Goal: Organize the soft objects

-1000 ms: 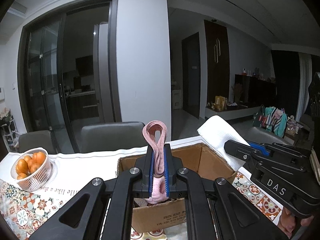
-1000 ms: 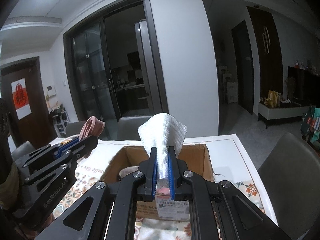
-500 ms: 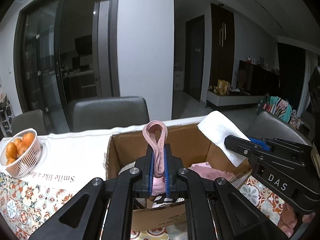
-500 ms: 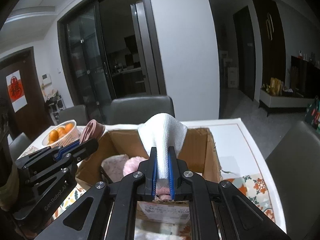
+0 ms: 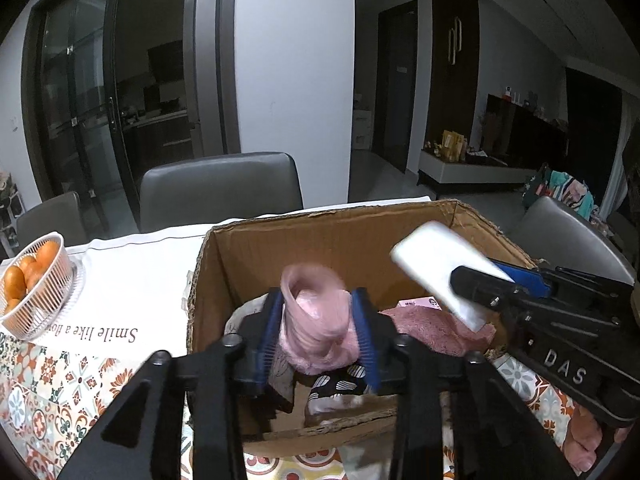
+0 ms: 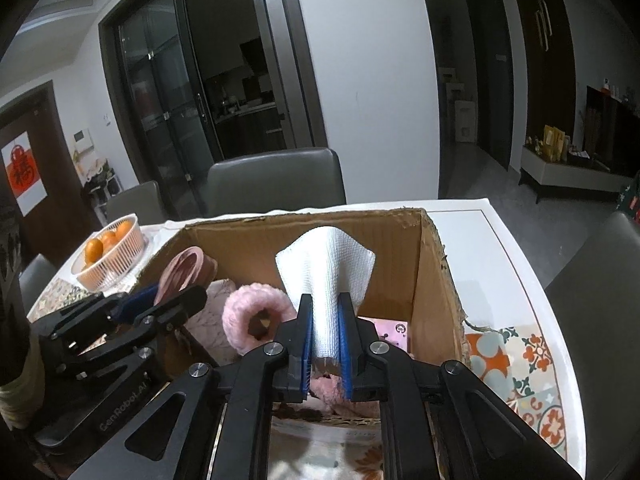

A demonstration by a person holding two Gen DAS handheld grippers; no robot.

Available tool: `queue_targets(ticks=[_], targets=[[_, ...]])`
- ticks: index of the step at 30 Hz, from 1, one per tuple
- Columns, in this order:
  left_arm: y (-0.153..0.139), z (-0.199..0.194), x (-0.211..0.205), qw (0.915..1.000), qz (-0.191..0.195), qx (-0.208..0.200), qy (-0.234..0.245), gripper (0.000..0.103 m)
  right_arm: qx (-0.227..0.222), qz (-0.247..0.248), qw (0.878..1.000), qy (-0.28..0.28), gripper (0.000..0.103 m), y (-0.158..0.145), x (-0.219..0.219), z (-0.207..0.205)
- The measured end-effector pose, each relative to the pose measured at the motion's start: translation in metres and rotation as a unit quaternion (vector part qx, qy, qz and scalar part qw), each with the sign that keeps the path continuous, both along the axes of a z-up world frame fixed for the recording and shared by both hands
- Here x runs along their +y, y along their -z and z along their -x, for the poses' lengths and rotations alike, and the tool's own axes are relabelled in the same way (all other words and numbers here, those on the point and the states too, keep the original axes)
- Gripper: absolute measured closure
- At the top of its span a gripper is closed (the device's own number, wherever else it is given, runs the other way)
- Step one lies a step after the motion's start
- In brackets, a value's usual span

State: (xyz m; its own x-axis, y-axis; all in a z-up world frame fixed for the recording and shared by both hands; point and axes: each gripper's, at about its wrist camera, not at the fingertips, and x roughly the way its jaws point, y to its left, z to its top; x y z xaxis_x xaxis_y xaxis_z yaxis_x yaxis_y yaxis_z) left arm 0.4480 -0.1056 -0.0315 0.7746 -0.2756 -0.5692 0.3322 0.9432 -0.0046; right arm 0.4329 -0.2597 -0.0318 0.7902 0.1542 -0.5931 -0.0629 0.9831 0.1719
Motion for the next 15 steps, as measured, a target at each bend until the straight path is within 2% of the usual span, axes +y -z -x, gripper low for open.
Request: queue_targets(ticks=[1, 5, 9, 15], targets=[[-0.001, 0.001, 0.000, 1.0000, -0.002, -0.001, -0.001, 0.062, 0.000, -0.001, 1.000, -0.002, 0.076, 0.001, 0.000, 0.000], [-0.005, 0.002, 0.002, 0.9999, -0.005, -0.006, -0.009, 0.057, 0.000, 0.007, 1.000, 0.000, 0.074, 0.001, 0.001, 0.002], [-0.011, 0.010, 0.004, 0.9997, -0.005, -0.016, -0.017, 0.056, -0.002, 0.008, 1.000, 0.004, 0.070, -0.002, 0.002, 0.006], [-0.023, 0.028, 0.010, 0.9990, -0.006, -0.032, -0.031, 0.053, -0.014, 0.019, 1.000, 0.006, 0.070, -0.013, 0.005, 0.021]])
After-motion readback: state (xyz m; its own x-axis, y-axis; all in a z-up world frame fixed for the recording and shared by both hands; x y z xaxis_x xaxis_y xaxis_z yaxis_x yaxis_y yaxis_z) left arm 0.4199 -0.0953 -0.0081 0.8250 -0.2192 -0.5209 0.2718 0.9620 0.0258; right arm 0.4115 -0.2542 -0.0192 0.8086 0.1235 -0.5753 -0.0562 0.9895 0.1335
